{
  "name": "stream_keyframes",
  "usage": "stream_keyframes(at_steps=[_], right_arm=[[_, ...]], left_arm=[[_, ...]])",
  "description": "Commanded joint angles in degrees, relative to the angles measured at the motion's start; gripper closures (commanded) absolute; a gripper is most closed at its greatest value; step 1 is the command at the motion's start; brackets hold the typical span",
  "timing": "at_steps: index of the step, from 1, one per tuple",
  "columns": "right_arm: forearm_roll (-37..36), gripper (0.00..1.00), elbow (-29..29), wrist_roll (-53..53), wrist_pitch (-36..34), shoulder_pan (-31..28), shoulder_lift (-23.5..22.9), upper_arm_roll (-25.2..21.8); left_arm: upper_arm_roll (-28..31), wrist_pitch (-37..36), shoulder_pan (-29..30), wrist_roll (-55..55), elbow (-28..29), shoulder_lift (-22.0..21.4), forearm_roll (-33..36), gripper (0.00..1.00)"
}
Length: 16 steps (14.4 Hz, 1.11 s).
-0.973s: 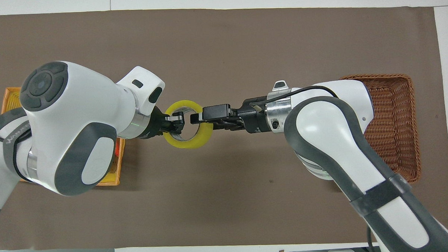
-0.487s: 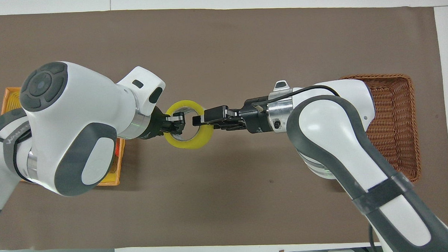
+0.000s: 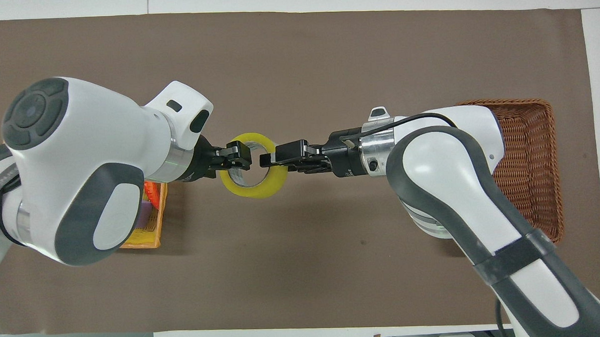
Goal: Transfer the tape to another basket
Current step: 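Open the left gripper and carry the tape into the wicker basket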
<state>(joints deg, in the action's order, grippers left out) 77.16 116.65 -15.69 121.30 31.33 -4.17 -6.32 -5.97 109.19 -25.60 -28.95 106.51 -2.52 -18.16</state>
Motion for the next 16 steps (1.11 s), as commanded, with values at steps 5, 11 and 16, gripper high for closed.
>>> stream_keyframes(at_steps=[5, 11, 16], right_arm=[[-13.9, 1.00, 0.6, -9.6, -15.9, -20.3, 1.8, 0.1], [-28.0, 1.00, -0.5, -18.8, -27.1, -43.0, 1.0, 0.0], [-34.7, 1.00, -0.3, -30.7, -29.4, -52.0, -3.1, -0.1]], left_arm=[[0.6, -10.9, 14.2, 3.6, -7.2, -2.5, 1.2, 0.00], [0.6, -15.5, 26.5, 21.3, -7.1, -3.0, 9.1, 0.00], [0.5, -15.2, 31.4, 25.1, -6.5, -3.3, 14.6, 0.00]])
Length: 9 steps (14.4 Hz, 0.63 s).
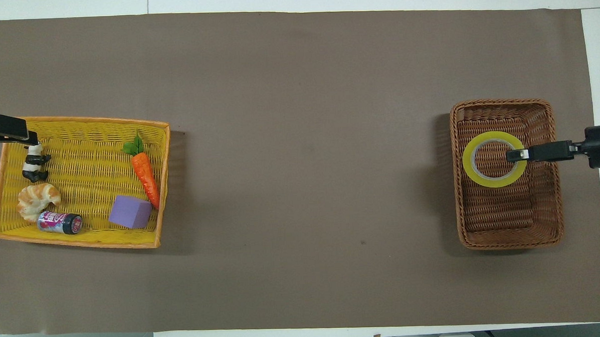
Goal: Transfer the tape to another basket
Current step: 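Release the tape in the basket and withdraw the right gripper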
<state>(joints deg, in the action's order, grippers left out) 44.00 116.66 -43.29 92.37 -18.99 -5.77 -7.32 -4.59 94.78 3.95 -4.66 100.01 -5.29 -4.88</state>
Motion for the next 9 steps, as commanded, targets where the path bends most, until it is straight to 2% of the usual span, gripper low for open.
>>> stream_keyframes(at_steps=[1, 5, 8, 9], right_arm=[[-2.9, 1.00, -0.2, -4.2, -0.5, -3.2, -2.1, 1.0], [-4.2, 1.00, 2.1, -10.6, 0.5, -5.5, -5.9, 0.9], [-6.5, 1.00, 3.3, -12.8, 3.3, -5.5, -6.4, 0.9], [-7.6, 0.96, 3.3, -12.8, 3.9, -5.5, -6.4, 0.9]], left_arm=[[-0.9, -0.9, 1.9, 0.7, 0.1, -0.5, 1.3, 0.00], [-0.9, -0.6, 1.9, 0.7, 0.1, -0.5, 1.4, 0.00], [-1.4, -1.3, 1.9, 0.7, -0.3, -0.4, 1.9, 0.00], [-1.6, -2.9, 2.1, 1.1, -1.0, -0.2, 3.2, 0.00]])
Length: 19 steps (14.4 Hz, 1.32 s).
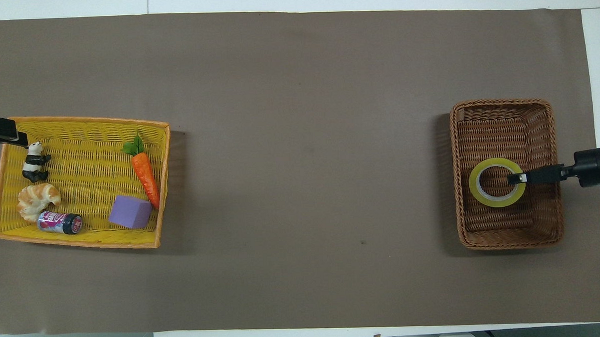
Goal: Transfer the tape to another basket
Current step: 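Release the tape in the basket and withdraw the right gripper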
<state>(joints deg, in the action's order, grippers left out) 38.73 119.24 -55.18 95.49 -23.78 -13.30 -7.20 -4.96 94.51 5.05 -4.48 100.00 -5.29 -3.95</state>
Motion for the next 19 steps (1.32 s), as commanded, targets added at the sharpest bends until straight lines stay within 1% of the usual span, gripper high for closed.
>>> stream_keyframes(at_steps=[1, 2, 3, 5, 8, 9, 10, 11, 13, 16, 17, 18, 19], right_arm=[[-3.2, 0.85, 0.6, -0.9, 1.4, -0.7, 1.2, 0.8], [-4.1, 0.54, 0.3, -0.9, 1.5, -0.4, 1.1, 0.8], [-5.1, 0.01, -0.4, -0.7, 1.5, -0.3, 1.1, 0.8], [-8.9, 0.00, -2.9, -0.4, 2.9, 0.8, 2.1, 0.8], [-17.2, 0.00, -5.6, 0.6, 4.3, 5.1, 7.6, 0.9], [-19.2, 0.00, -7.0, 0.8, 4.4, 6.5, 9.5, 1.3], [-21.0, 0.00, -8.9, 1.1, 4.3, 9.0, 10.5, 1.2], [-22.5, 0.00, -10.6, 3.8, 4.3, 10.5, 11.4, 1.2], [-25.5, 0.00, -13.8, 15.0, 3.4, 13.7, 12.9, 1.3], [-32.5, 0.00, -14.7, 26.6, 2.5, 17.4, 17.1, 1.3], [-36.1, 0.00, -15.7, 30.3, 1.2, 18.8, 17.7, 1.4], [-38.4, 0.00, -17.6, 34.0, -0.3, 19.8, 17.3, 1.4], [-39.2, 0.00, -20.6, 37.5, -3.9, 20.3, 16.6, 1.4]], left_arm=[[-1.2, -4.6, 1.1, 1.0, -3.2, 0.4, 2.7, 0.00], [-1.1, -6.9, 0.6, 1.0, -5.1, 0.6, 3.2, 0.00], [-1.0, -8.6, 0.3, 1.0, -6.3, 0.9, 4.5, 0.00], [-1.1, -10.4, -0.4, 1.1, -7.5, 1.2, 6.3, 0.00], [-2.6, -11.5, 0.4, 1.2, -7.5, 1.2, 6.5, 0.00], [-2.5, -11.5, 0.0, 1.2, -7.4, 1.2, 6.5, 0.00], [-2.5, -11.5, -0.4, 1.3, -7.3, 1.3, 6.4, 0.00], [-2.5, -12.1, -0.5, 1.3, -7.1, 1.3, 6.6, 0.00], [-2.3, -12.0, -0.9, 1.3, -7.2, 2.4, 6.9, 0.00], [-2.4, -11.5, -1.0, 1.3, -7.4, 2.7, 7.0, 0.00], [-2.8, -12.0, -1.0, 1.3, -7.2, 2.7, 7.1, 0.00], [-4.0, -11.7, -1.0, 1.3, -6.8, 2.5, 7.2, 0.00], [-5.1, -11.2, -0.1, 1.4, -6.9, 2.5, 6.8, 0.00]])
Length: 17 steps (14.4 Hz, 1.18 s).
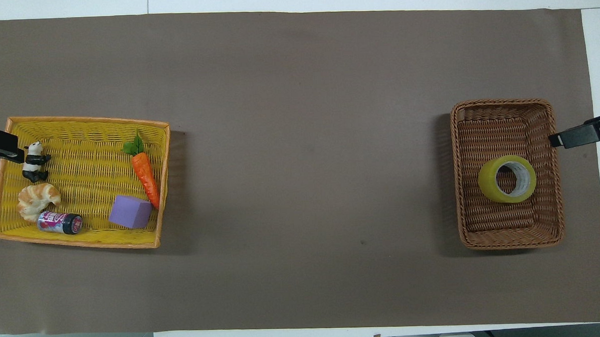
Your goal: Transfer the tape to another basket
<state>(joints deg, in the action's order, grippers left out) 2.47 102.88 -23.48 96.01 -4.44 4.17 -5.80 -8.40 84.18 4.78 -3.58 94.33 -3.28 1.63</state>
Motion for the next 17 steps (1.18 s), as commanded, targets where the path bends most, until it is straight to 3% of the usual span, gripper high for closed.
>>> stream_keyframes(at_steps=[1, 3, 5, 17], right_arm=[[-2.6, 0.00, -8.5, 9.4, -8.9, 1.1, -2.6, 0.1], [-2.8, 0.00, -15.2, 12.3, -14.1, 1.5, -5.4, 1.3], [-2.9, 0.00, -17.2, 12.4, -14.9, 1.5, -6.7, 1.4], [-4.8, 0.00, -16.6, 13.6, -15.5, 2.9, -6.4, 1.3]], left_arm=[[-1.8, -0.7, 0.7, 0.5, -1.2, 0.5, 0.9, 0.00], [-1.7, -0.2, 0.5, 0.5, -0.3, 0.3, 1.0, 0.00], [-1.6, 1.0, 0.7, 0.7, 0.3, 0.0, 1.1, 0.00], [-1.6, 0.9, 0.0, 0.5, 0.9, 1.2, 1.0, 0.00]])
